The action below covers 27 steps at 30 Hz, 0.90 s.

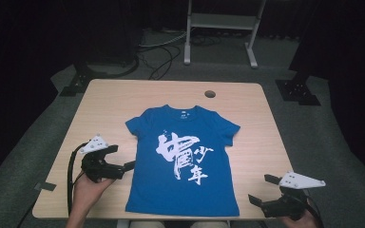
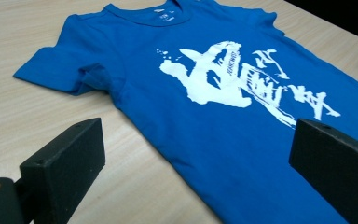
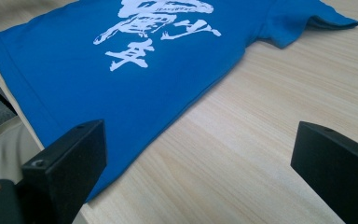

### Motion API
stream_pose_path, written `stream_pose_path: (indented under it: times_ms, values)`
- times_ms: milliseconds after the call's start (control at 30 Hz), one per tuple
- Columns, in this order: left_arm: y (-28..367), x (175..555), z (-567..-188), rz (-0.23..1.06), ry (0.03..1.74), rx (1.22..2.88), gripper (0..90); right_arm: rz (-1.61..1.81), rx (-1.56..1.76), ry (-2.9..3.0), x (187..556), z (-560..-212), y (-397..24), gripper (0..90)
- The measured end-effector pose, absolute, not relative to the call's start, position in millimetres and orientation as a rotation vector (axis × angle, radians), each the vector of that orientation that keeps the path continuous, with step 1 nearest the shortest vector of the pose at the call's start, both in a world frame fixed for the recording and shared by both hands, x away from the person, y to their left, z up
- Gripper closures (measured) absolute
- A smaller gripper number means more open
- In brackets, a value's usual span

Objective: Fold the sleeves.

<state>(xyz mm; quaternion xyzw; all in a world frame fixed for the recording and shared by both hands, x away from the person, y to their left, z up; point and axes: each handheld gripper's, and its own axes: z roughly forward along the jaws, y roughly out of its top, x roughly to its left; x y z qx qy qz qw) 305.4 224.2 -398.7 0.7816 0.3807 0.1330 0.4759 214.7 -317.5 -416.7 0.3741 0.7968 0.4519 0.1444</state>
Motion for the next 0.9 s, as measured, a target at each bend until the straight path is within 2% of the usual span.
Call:
stream_pose_path:
  times_ms: [900]
  values:
    - [218,365,-396,0.35,0.935,1.971,4.5,1.303,1.061,2.317,216,-419,-315,3.7]
